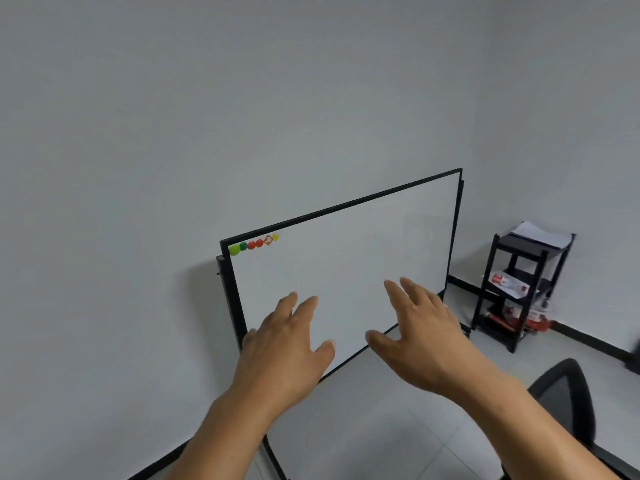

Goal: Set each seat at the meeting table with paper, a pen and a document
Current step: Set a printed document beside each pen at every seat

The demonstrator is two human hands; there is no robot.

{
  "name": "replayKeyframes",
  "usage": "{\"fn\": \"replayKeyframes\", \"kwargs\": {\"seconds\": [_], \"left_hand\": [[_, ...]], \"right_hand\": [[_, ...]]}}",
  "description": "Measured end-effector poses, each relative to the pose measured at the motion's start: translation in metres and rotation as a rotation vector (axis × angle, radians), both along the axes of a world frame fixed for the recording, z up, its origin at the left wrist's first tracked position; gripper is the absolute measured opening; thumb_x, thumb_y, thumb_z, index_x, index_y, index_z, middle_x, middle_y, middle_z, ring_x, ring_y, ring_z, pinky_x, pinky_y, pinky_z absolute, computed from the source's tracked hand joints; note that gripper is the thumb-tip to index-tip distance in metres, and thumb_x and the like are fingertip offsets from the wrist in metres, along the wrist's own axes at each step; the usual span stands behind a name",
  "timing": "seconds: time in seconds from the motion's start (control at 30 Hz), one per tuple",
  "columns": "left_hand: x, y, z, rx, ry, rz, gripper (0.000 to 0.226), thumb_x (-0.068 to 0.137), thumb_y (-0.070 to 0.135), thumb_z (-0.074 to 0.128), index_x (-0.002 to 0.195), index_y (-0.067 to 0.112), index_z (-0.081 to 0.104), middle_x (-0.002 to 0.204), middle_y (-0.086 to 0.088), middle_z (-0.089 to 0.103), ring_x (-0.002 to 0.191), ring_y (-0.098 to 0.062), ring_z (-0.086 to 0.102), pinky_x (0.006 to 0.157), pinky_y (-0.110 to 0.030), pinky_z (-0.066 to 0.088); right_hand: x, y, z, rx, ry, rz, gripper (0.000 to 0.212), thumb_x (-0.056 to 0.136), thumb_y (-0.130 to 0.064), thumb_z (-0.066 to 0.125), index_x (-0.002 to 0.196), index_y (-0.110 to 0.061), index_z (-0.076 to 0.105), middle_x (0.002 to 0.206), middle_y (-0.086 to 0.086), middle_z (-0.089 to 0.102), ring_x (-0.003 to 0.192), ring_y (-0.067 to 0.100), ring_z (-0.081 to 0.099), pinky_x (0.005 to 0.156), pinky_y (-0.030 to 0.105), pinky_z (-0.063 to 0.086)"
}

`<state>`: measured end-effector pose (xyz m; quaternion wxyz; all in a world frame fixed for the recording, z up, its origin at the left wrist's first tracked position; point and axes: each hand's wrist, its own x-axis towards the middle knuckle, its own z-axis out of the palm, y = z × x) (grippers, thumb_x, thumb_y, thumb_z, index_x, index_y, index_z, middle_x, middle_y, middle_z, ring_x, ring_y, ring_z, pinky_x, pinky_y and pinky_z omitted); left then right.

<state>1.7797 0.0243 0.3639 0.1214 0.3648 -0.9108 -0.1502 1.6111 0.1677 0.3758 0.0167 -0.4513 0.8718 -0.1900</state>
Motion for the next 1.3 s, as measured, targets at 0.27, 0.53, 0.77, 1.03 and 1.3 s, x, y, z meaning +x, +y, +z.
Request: {"fn": "replayKeyframes", "kwargs": {"seconds": [0.27,0.53,0.77,1.03,1.3], "left_hand": [[-0.087,-0.103,0.014,0.006,-0.026,-0.172,0.078,0.106,0.063,0.05,0.172,0.04,0.015,0.182,0.009,0.008,0.162,-0.018,0.031,0.128,-0.05,0.033],[-0.222,-0.16,0.012,-0.056,-0.086,-0.312,0.066,0.106,0.063,0.049,0.165,0.037,0.038,0.165,0.013,0.043,0.147,-0.013,0.049,0.118,-0.039,0.045],[-0.36,-0.192,0.037,-0.147,-0.156,-0.372,0.061,0.106,0.064,0.048,0.16,0.038,0.044,0.16,0.013,0.047,0.136,-0.013,0.058,0.104,-0.032,0.049],[-0.539,-0.176,0.051,-0.184,-0.139,-0.581,0.059,0.105,0.065,0.048,0.158,0.039,0.046,0.158,0.013,0.048,0.132,-0.013,0.06,0.1,-0.033,0.05],[-0.724,-0.159,0.027,-0.193,-0.13,-0.842,0.053,0.104,0.062,0.055,0.15,0.037,0.056,0.149,0.007,0.058,0.128,-0.02,0.062,0.1,-0.038,0.055]], "right_hand": [[-0.068,-0.064,0.011,0.015,-0.02,-0.195,0.09,0.101,-0.062,0.052,0.171,-0.028,0.007,0.18,0.002,0.006,0.166,0.026,0.007,0.134,0.051,0.015],[-0.183,-0.106,0.004,0.032,-0.064,-0.322,0.06,0.101,-0.061,0.051,0.142,-0.017,0.054,0.153,0.001,0.05,0.138,0.024,0.048,0.11,0.041,0.049],[-0.305,-0.135,0.004,0.01,-0.069,-0.363,0.058,0.1,-0.067,0.05,0.141,-0.026,0.057,0.15,-0.004,0.051,0.137,0.022,0.048,0.105,0.041,0.051],[-0.435,-0.111,0.015,0.016,-0.076,-0.591,0.037,0.098,-0.064,0.05,0.099,-0.028,0.053,0.124,-0.002,0.057,0.109,0.022,0.054,0.093,0.041,0.054],[-0.566,-0.095,0.001,0.066,-0.073,-0.777,0.049,0.1,-0.064,0.049,0.129,-0.027,0.061,0.132,-0.001,0.058,0.121,0.026,0.053,0.099,0.045,0.052]]}}
